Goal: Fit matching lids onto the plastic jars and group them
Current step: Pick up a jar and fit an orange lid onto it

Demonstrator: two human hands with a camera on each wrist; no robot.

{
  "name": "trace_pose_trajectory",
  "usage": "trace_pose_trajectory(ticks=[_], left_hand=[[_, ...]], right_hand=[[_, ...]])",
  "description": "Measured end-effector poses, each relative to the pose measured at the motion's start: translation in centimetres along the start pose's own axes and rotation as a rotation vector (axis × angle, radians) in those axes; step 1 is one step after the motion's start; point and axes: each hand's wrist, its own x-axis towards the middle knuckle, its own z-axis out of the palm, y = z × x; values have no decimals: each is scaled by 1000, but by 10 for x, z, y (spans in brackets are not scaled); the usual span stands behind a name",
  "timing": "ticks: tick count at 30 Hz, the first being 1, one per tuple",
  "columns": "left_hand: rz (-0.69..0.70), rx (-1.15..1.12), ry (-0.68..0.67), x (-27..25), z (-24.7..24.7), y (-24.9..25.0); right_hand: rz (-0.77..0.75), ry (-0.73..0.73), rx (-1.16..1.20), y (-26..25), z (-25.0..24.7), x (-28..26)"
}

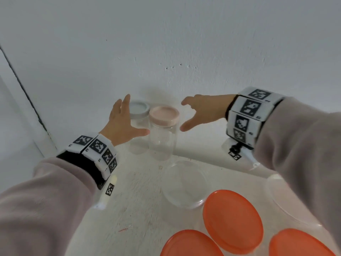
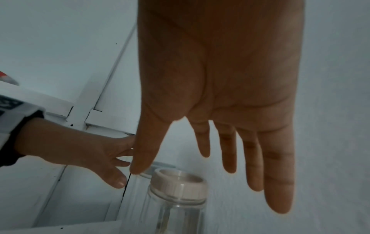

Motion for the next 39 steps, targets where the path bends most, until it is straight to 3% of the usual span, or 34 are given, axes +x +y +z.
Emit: trace_pose_trajectory(ticks=[5, 9, 13, 16, 27, 39], left_hand=[[258, 57, -122, -42, 2, 27], [387, 103, -373, -75, 8, 55], [309, 215, -680, -91, 14, 76], [237, 287, -793, -98, 18, 84], [183, 342, -690, -94, 29, 96], [133, 273, -413, -38, 75, 126]], right_hand=[[38, -95, 35, 45, 1, -65], [90, -220, 4, 79, 20, -118], [227, -377, -104, 100, 43, -151], [293, -435, -151, 105, 55, -161], [322, -446, -216, 104, 76, -152], [344, -96, 53, 95, 72, -70]])
